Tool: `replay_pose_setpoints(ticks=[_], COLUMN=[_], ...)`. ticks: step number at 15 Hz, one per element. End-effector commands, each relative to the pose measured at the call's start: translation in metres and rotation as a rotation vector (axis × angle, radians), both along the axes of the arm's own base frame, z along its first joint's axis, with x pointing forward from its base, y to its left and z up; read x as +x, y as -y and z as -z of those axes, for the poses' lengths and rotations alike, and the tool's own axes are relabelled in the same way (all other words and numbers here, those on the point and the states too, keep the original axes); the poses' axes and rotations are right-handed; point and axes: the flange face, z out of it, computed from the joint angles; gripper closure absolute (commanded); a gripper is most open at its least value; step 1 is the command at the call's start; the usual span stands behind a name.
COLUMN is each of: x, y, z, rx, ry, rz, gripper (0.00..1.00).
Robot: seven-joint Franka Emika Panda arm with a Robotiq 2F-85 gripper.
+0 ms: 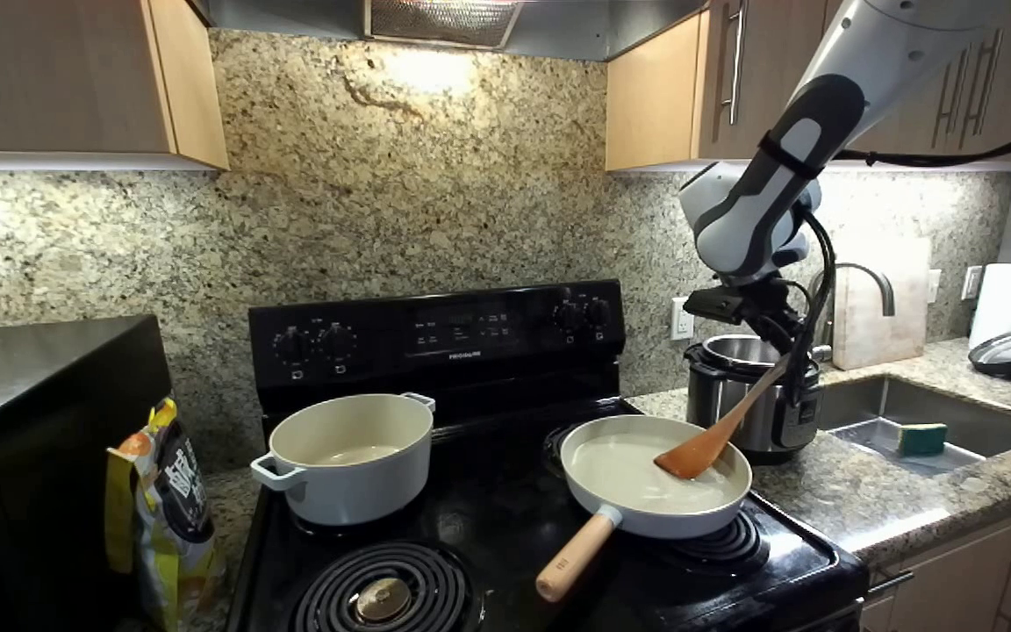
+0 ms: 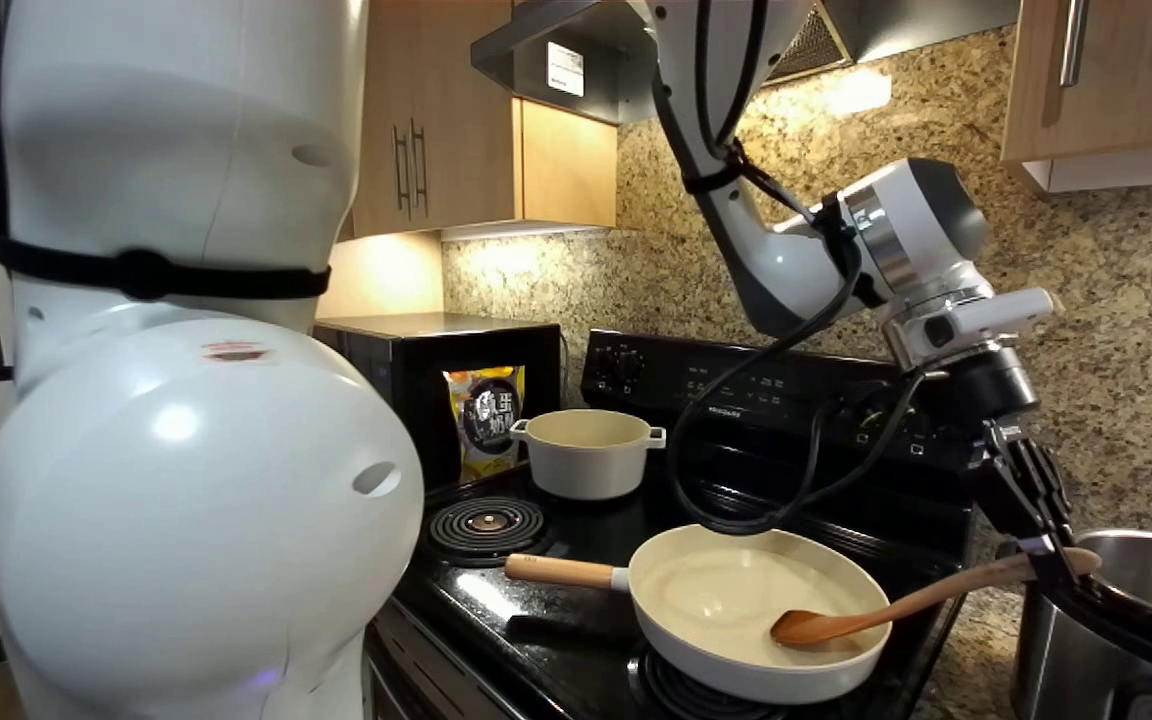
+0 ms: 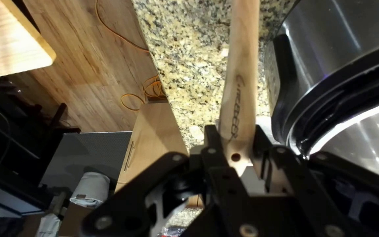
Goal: Pick up the cooking stick and stir in the pan
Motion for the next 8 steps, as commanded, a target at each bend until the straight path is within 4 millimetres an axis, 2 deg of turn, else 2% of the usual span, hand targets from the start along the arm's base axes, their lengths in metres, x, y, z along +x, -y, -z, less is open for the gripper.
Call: replay_pose_setpoints(ticks=[1,4,8], x=[0.017,0.032,0.045], y=[-0.017,-0.038,-0.071], z=[-0.014,-0.018,-0.013], rx=[-0.079,-0.116,-0.134], ry=[0.022,0.024,-0.004], rz=[0.03,0.021,-0.038], gripper=[0.9,0.9,0.9])
